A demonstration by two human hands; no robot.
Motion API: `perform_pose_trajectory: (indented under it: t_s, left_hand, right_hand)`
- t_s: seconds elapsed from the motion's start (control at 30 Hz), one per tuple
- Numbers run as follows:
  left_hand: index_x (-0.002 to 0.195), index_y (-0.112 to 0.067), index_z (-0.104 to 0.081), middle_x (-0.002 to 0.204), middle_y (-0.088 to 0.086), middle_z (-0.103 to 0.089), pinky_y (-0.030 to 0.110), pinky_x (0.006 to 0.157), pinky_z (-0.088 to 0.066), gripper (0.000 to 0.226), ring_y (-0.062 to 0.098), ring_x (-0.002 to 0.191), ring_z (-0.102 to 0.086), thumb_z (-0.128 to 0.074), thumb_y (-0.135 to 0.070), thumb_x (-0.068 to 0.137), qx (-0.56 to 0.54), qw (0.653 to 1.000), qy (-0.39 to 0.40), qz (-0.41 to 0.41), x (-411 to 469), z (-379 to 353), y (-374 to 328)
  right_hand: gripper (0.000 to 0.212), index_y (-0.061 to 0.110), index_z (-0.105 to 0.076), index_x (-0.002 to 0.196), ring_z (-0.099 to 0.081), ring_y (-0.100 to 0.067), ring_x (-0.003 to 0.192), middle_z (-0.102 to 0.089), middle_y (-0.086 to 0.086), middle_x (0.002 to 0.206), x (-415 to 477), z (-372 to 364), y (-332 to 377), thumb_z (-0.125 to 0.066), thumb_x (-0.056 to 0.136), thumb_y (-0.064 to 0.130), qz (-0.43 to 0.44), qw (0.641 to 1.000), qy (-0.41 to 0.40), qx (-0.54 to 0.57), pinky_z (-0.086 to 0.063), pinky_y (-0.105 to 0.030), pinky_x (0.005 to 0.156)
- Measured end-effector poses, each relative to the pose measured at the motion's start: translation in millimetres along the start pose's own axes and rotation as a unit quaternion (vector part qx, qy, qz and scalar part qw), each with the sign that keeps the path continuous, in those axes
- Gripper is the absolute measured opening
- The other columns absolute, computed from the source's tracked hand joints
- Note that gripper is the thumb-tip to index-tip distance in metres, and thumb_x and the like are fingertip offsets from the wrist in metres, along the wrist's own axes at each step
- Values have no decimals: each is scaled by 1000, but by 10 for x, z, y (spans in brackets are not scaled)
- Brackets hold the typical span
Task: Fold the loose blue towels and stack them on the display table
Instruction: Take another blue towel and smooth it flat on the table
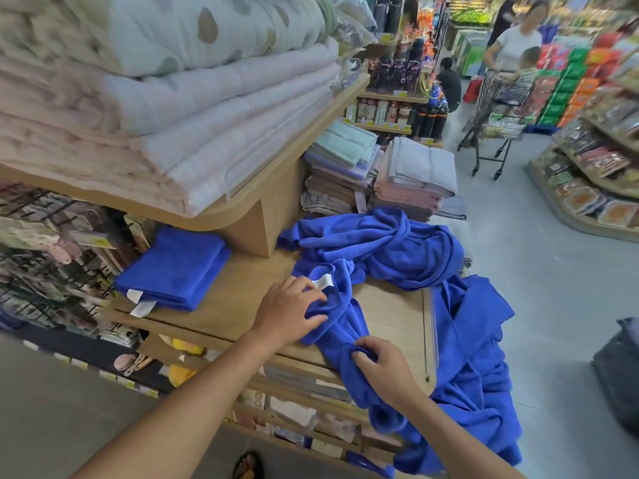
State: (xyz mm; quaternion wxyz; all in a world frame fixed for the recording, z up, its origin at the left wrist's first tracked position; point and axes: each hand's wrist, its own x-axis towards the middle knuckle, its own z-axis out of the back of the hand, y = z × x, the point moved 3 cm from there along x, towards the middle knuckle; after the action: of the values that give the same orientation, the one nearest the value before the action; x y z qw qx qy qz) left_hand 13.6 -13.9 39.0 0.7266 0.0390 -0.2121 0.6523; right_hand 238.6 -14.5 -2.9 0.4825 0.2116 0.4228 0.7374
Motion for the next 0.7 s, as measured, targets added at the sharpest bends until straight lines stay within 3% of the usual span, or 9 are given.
perform_pose_trajectory:
  t_s: [0.1, 0.17, 0.23, 0.27, 0.33, 0.4, 0.43, 0.53, 0.7]
  left_hand:
    - [95, -31, -66, 94, -12, -64, 32, 75, -47, 6, 16, 91, -61, -66, -31, 88, -113, 989, -30, 87, 69, 45, 3]
    - [92, -25, -58, 85, -10, -64, 32, 71, -46, 6, 12, 80, -60, -60, -30, 94, -274, 941, -55, 192, 171, 160, 51]
    - [93, -13, -54, 83, -1, -64, 34, 72, -44, 9, 17, 76, -57, -56, -19, 100, -393, 882, -78, 250, 332, 347, 64]
    - [97, -8, -55, 86, 7, -63, 37, 76, -43, 7, 20, 80, -55, -53, -13, 102, -443, 851, -85, 268, 412, 452, 47]
    - [111, -2, -57, 99, 19, -62, 44, 83, -45, 12, 25, 91, -55, -49, -7, 104, -545, 782, -78, 291, 555, 665, -28]
    - [120, -4, -59, 110, 20, -66, 42, 90, -49, 20, 27, 97, -62, -45, -6, 105, -638, 714, -56, 284, 652, 869, -116]
    - [119, -5, -61, 109, 17, -68, 39, 90, -51, 22, 25, 96, -65, -44, -4, 105, -667, 693, -49, 270, 691, 968, -157]
    - [114, -8, -65, 105, 12, -72, 32, 89, -54, 27, 20, 93, -69, -42, 0, 104, -682, 689, -43, 241, 775, 1206, -266]
    - [85, -17, -59, 76, 2, -66, 28, 65, -50, 21, 14, 73, -64, -49, -8, 101, -683, 682, -17, 259, 767, 1314, -392]
  right_hand:
    - [18, 29, -68, 79, -66, -9, 76, -71, 8, 78, -24, 33, 38, -59, 91, 19, -20, 1000, 5, 21, -52, -30, 73]
    - [21, 22, -69, 78, -64, -13, 75, -70, 5, 76, -18, 86, 88, -58, 95, 15, -60, 996, 32, 57, -52, -35, 77]
    - [17, 17, -69, 79, -64, -14, 75, -69, 5, 75, -35, 168, 205, -63, 94, 13, -104, 983, 73, 131, -50, -29, 73]
    - [6, 15, -71, 84, -68, -15, 77, -73, 5, 80, -76, 226, 295, -71, 90, 16, -135, 967, 96, 196, -52, -24, 71]
    - [33, 16, -77, 102, -75, -19, 89, -79, -2, 101, -152, 384, 542, -86, 71, 21, -188, 911, 155, 332, -56, -25, 74]
    - [59, 6, -71, 121, -69, -27, 105, -72, -14, 120, -183, 594, 854, -85, 66, 22, -145, 862, 226, 431, -54, -33, 89]
    - [57, 1, -68, 123, -67, -29, 106, -70, -17, 120, -196, 713, 1038, -80, 71, 21, -98, 844, 257, 459, -53, -34, 92]
    - [32, 3, -67, 111, -68, -27, 93, -69, -18, 107, -153, 967, 1427, -64, 81, 15, -31, 853, 237, 464, -56, -33, 83]
    - [35, 17, -73, 111, -73, -21, 94, -75, -8, 106, -57, 1128, 1514, -79, 79, 31, -39, 898, 116, 422, -56, -32, 79]
